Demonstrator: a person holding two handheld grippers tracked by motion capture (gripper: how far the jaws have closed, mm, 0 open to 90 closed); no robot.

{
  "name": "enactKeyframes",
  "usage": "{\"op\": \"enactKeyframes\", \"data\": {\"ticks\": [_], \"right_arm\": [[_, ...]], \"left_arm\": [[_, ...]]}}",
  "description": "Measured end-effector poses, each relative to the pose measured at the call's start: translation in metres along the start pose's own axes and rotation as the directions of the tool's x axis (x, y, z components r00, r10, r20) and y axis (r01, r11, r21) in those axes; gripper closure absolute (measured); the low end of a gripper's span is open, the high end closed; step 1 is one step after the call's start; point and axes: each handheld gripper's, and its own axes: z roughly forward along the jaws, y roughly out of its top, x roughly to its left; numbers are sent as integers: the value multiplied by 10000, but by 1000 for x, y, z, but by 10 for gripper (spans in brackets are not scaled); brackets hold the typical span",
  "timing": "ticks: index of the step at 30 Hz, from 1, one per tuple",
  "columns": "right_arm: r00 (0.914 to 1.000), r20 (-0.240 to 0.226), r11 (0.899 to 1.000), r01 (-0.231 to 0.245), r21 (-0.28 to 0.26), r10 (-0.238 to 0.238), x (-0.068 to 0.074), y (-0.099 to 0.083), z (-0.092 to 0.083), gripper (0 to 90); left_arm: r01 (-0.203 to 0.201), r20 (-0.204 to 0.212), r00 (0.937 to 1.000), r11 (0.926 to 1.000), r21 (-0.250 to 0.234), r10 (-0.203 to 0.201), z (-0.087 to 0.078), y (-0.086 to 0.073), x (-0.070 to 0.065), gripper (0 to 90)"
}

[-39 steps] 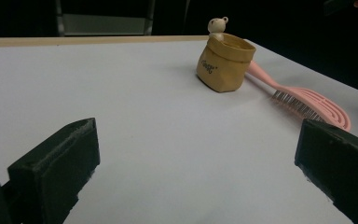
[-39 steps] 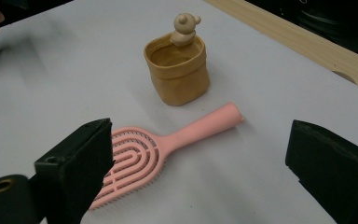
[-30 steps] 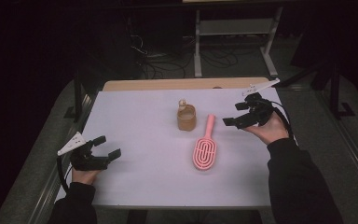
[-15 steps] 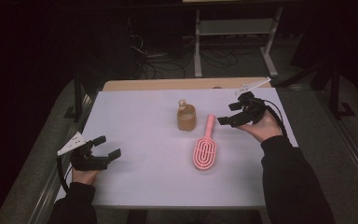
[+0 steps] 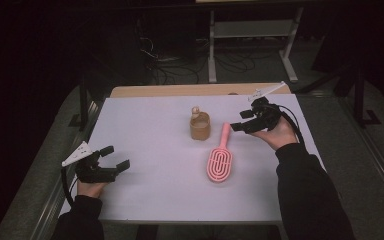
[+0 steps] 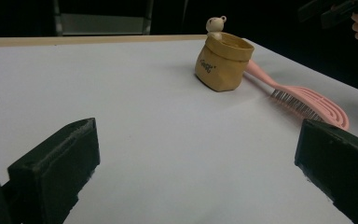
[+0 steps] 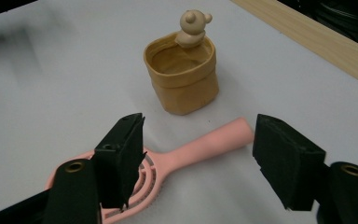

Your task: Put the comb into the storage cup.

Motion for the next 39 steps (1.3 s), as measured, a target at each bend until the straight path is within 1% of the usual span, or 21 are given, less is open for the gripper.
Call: {"op": "enactKeyframes", "data": {"ticks": [3, 6, 10, 14, 18, 21, 22, 23, 25, 26, 27, 28, 29, 30, 32, 33, 34, 36, 39], "right_arm": [[9999, -86, 9999, 97, 100, -96, 1, 3, 4, 381], [9998, -184, 9997, 119, 207, -115, 2, 6, 9, 423], [9998, -190, 9994, 83, 339, -76, 3, 9, 17, 491], [9999, -139, 9981, 83, 617, -74, 4, 10, 29, 552], [9998, -41, 9972, 192, 724, -189, 5, 10, 39, 599], [9994, 191, 9959, 282, 862, -300, 6, 10, 47, 635], [9994, 191, 9959, 282, 862, -300, 6, 10, 47, 635], [9993, 221, 9953, 289, 929, -311, 6, 10, 52, 667], [9992, 235, 9946, 311, 989, -335, 6, 10, 58, 692], [9992, 235, 9946, 311, 989, -335, 6, 10, 58, 692], [9992, 275, 9937, 267, 1087, -299, 6, 10, 63, 723], [9992, 275, 9937, 267, 1087, -299, 6, 10, 63, 723], [9990, 348, 9932, 222, 1144, -263, 5, 9, 68, 746], [9990, 348, 9932, 222, 1144, -263, 5, 9, 68, 746], [9992, 394, 9944, 46, 1060, -88, 4, 8, 73, 793], [9992, 394, 9944, 46, 1060, -88, 4, 8, 73, 793], [9989, 459, 9948, -36, 1022, -11, 1, 8, 77, 821], [9986, 522, 9948, -151, 1009, 99, 0, 6, 81, 845], [9980, 628, 9942, -178, 1057, 112, -2, 5, 85, 868]], "left_arm": [[-12, 4, 10000, 10000, 3, 12, 0, 0, 0, 0], [-3, 4, 10000, 10000, -6, 3, 0, 0, 0, 0], [-29, 32, 10000, 10000, -19, 29, 0, 0, 0, 0], [-27, 38, 10000, 10000, -29, 27, -1, 0, -1, 0], [-30, 37, 10000, 10000, -32, 30, -1, 0, -1, 0], [-35, 43, 10000, 10000, -32, 35, -1, 0, -1, 0], [-35, 43, 10000, 10000, -32, 35, -1, 0, -1, 0], [-41, 46, 10000, 10000, -34, 41, -1, 0, -1, 0], [-37, 53, 10000, 10000, -23, 37, -1, 0, -1, 0], [-37, 53, 10000, 10000, -23, 37, -1, 0, -1, 0], [-41, 54, 10000, 10000, -18, 41, -1, 0, -1, 0], [-40, 58, 10000, 10000, -18, 40, -1, 0, -1, 0], [-39, 60, 10000, 10000, -21, 39, -1, 0, -1, 0], [-37, 64, 10000, 10000, -22, 37, -1, 0, -1, 0], [-33, 72, 10000, 10000, -28, 33, -1, 0, -1, 0], [-36, 80, 10000, 10000, -31, 36, -1, 0, -1, 0], [-33, 86, 10000, 10000, -32, 34, -1, 1, -1, 0], [-62, 100, 9999, 10000, -42, 63, -1, 1, -1, 0], [-48, 100, 9999, 10000, -37, 48, -1, 1, -1, 0]]}}
